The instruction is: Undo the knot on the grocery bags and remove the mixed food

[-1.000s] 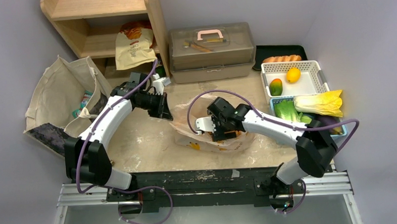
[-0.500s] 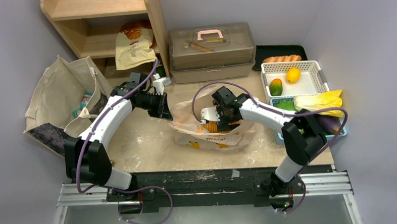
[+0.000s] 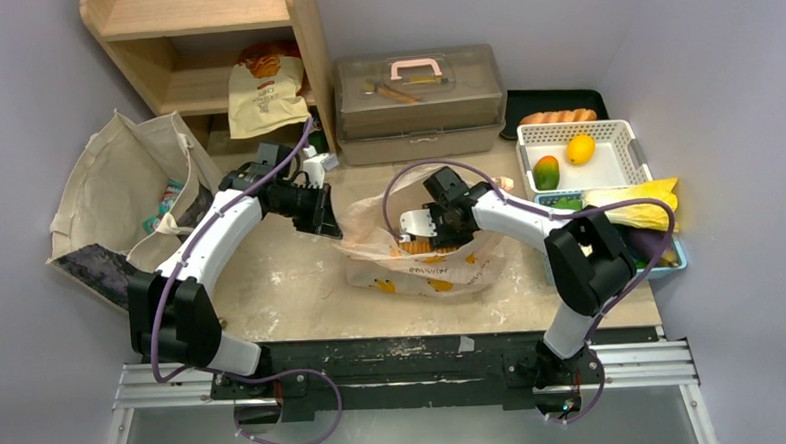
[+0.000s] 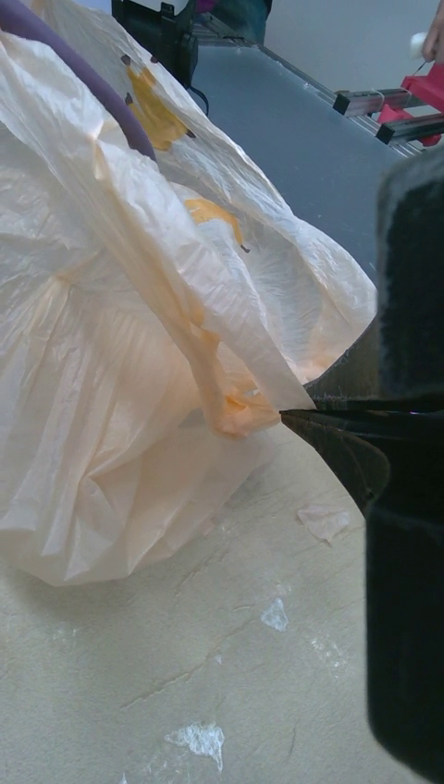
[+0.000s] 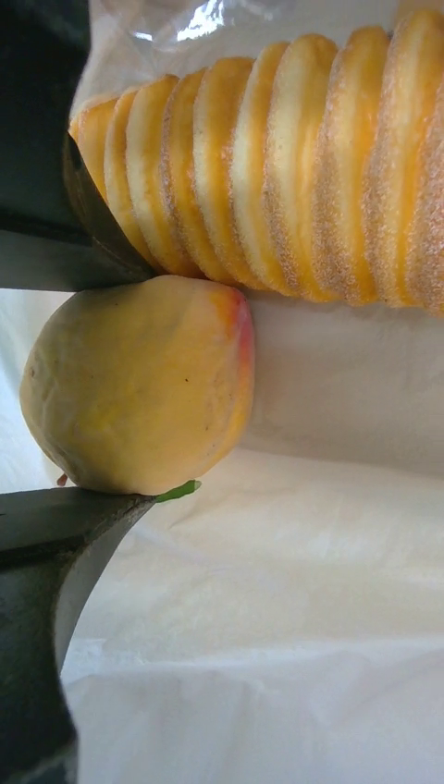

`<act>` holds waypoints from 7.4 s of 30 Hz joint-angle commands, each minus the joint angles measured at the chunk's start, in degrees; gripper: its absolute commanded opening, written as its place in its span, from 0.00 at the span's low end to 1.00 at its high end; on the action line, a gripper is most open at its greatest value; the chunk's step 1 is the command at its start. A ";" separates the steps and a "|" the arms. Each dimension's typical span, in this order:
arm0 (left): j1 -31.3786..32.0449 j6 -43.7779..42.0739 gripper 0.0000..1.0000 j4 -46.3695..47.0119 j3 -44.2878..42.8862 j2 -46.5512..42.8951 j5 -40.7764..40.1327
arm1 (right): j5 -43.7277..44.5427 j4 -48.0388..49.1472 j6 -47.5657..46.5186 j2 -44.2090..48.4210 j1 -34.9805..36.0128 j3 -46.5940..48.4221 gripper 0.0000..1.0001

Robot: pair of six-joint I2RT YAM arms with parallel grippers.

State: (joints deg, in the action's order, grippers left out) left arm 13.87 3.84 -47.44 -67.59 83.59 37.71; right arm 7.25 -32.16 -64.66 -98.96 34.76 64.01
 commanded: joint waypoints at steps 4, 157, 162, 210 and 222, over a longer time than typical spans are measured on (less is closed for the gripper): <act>-0.42 -0.45 0.00 1.11 -1.27 0.04 1.03 | -24.95 -10.92 -0.14 9.80 -0.51 3.99 0.28; 17.85 -20.10 0.00 17.81 16.58 -18.22 -5.37 | -21.47 -7.18 18.10 31.95 6.18 -7.34 0.37; 17.83 -24.92 0.00 16.59 17.58 -20.45 -6.09 | -21.49 -2.68 22.33 31.08 6.20 -8.54 0.42; 17.99 -28.88 0.00 11.44 19.98 -21.97 -8.98 | -18.36 6.58 17.70 38.01 4.79 -12.75 0.00; 17.80 -22.95 0.00 12.60 17.10 -21.35 -10.67 | -20.06 -3.81 11.61 39.56 5.05 -0.50 0.00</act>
State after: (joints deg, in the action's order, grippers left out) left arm 31.90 -22.06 -36.36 -48.66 62.67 27.70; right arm -12.19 -32.58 -50.13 -61.47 39.48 58.08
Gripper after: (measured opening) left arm 0.002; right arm 0.003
